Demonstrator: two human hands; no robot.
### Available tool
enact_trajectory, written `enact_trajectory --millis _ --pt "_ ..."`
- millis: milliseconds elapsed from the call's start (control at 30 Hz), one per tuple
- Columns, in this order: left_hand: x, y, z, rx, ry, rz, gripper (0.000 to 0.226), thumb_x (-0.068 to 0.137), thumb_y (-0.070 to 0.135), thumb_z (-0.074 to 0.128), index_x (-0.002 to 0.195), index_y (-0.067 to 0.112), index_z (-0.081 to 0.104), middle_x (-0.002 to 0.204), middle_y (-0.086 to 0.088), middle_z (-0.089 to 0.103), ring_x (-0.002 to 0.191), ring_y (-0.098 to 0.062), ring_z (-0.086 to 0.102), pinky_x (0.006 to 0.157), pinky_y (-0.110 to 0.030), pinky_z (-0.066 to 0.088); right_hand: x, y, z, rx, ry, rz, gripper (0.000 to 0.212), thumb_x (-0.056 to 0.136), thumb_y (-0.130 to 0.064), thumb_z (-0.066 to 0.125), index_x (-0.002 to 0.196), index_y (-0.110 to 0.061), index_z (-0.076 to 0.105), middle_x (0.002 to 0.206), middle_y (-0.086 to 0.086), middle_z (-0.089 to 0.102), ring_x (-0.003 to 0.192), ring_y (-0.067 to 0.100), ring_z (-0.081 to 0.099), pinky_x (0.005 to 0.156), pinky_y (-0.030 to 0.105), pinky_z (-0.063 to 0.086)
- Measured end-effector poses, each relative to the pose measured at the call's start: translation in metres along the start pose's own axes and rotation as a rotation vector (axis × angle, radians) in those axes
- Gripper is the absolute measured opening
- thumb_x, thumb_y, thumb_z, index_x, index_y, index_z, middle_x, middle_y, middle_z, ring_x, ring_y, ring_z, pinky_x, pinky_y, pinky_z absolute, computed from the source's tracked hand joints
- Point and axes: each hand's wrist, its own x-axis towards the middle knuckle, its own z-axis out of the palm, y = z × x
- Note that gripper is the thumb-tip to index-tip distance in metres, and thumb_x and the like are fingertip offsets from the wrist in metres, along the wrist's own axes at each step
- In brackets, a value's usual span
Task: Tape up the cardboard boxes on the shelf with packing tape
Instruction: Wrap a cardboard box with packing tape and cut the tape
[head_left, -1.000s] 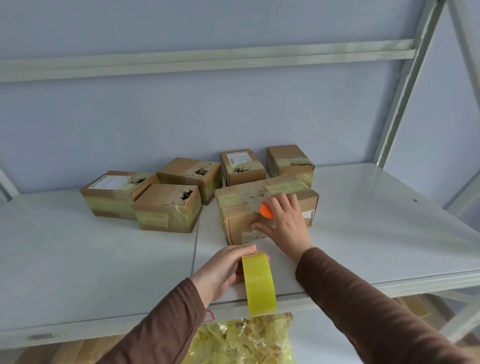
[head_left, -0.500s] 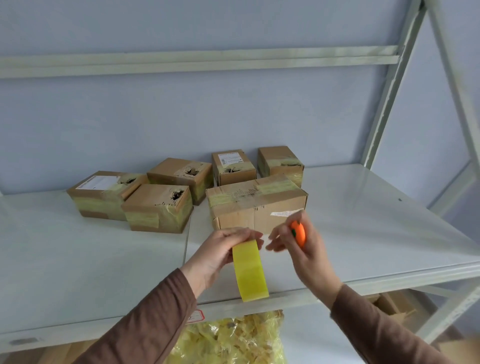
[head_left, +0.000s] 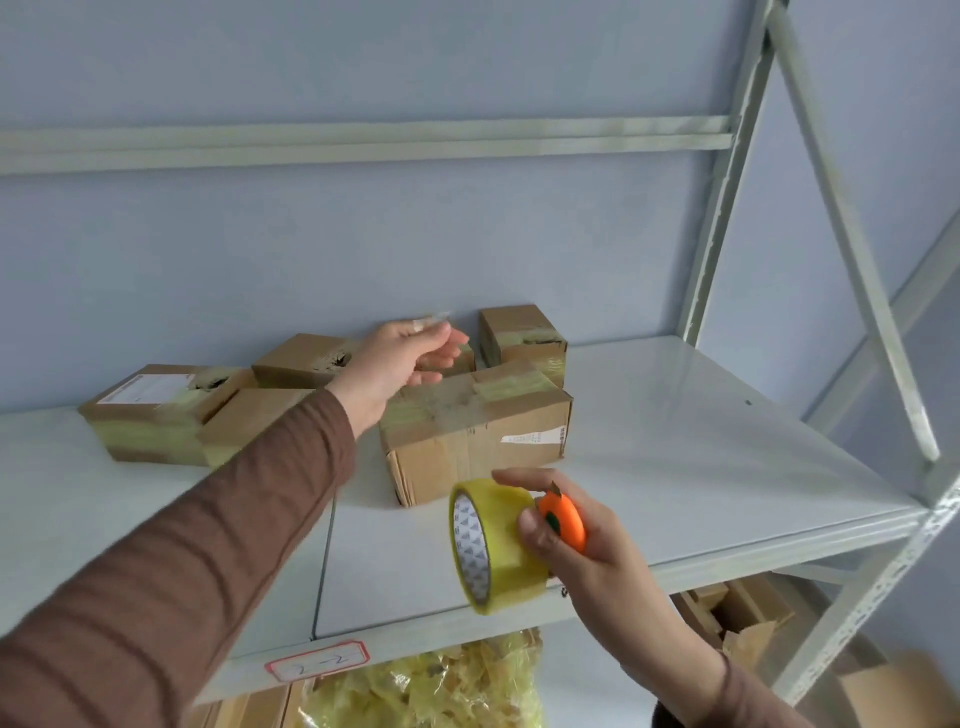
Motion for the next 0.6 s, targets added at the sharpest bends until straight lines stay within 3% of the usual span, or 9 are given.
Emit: enact_trajectory --millis 67,133,167,267,400,600 --pt "0.019 -0.006 -0.003 0.156 -0.064 -0.008 0.023 0.099 0.042 0.063 0.101 0.030 0.082 0.116 0.018 0.071 0.117 -0.006 0.059 0.103 -0.030 0.043 0.010 -0.001 -0.003 0.013 0.005 0.054 0.036 0.092 -0.060 0.061 0.122 -0.042 0.067 0.093 0.009 0.064 0.083 0.023 0.062 0.073 0.039 0.050" --pt "0.035 -0.014 -0.004 0.267 -0.135 -0.054 0.022 0.096 0.049 0.065 0.103 0.036 0.081 0.126 0.020 0.066 0.130 -0.008 0.050 0.109 -0.031 0.031 0.026 0.000 -0.005 0.021 0.044 0.115 0.021 0.095 -0.049 0.064 0.113 -0.040 0.071 0.086 -0.008 0.066 0.082 0.010 0.062 0.074 0.029 0.049" --pt "0.041 -0.019 -0.005 0.311 -0.149 -0.082 0.022 0.094 0.050 0.066 0.104 0.037 0.081 0.131 0.017 0.065 0.133 -0.010 0.047 0.109 -0.031 0.029 0.036 0.002 -0.005 0.044 0.073 0.148 0.015 0.095 -0.043 0.066 0.108 -0.039 0.073 0.087 -0.008 0.068 0.083 0.010 0.063 0.076 0.029 0.050" --pt "0.052 -0.037 -0.006 0.352 -0.144 -0.148 0.034 0.090 0.053 0.070 0.115 0.032 0.079 0.145 0.006 0.060 0.140 -0.016 0.044 0.112 -0.032 0.030 0.059 0.006 -0.003 0.101 0.160 0.220 0.007 0.091 -0.034 0.070 0.094 -0.034 0.076 0.088 0.001 0.073 0.084 0.020 0.066 0.076 0.038 0.054" --pt "0.058 -0.054 -0.004 0.375 -0.063 -0.112 0.033 0.089 0.049 0.075 0.116 0.029 0.079 0.139 0.006 0.064 0.137 -0.013 0.050 0.111 -0.027 0.034 0.073 0.012 -0.003 0.100 0.204 0.268 0.017 0.077 -0.041 0.065 0.087 -0.035 0.077 0.095 0.007 0.075 0.083 0.021 0.067 0.081 0.045 0.057" --pt "0.063 -0.073 -0.007 0.372 -0.086 -0.116 0.045 0.090 0.052 0.071 0.124 0.023 0.075 0.139 0.004 0.064 0.134 -0.012 0.053 0.110 -0.026 0.037 0.083 0.018 0.000 0.075 0.180 0.289 0.009 0.089 -0.034 0.068 0.087 -0.035 0.076 0.090 0.002 0.074 0.079 0.015 0.067 0.072 0.033 0.057"
